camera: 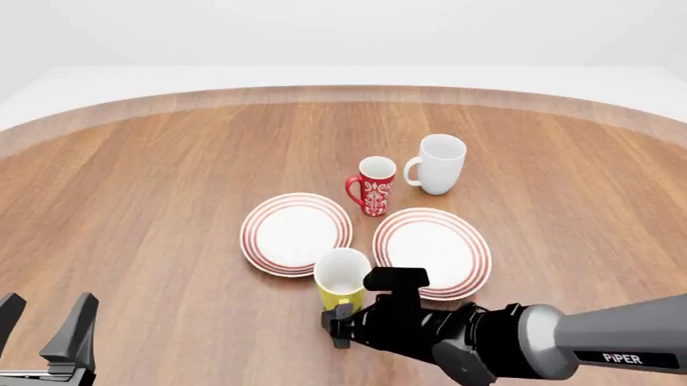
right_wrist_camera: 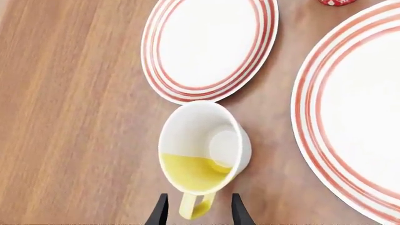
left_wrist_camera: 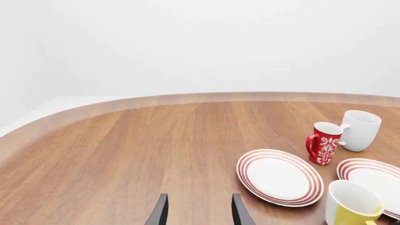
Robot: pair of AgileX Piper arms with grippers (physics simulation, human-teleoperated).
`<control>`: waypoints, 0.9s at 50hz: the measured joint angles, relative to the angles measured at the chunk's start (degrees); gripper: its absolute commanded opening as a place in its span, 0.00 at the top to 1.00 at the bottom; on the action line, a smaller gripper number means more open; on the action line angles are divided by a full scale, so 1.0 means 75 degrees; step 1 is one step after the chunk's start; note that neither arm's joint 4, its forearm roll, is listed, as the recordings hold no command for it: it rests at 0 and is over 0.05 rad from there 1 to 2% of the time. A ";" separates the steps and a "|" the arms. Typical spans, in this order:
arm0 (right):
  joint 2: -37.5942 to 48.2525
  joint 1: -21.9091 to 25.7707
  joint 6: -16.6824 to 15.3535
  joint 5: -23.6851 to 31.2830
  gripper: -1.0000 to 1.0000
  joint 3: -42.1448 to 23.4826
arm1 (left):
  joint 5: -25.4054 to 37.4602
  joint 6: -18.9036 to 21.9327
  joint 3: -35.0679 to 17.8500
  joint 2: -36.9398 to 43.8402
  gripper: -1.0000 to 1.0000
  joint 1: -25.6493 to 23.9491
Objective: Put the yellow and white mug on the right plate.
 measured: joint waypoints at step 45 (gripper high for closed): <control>-0.0615 -0.0067 -0.0532 0.0984 1.00 -0.0404 | 0.0000 0.0000 0.0000 0.0000 0.00 0.0000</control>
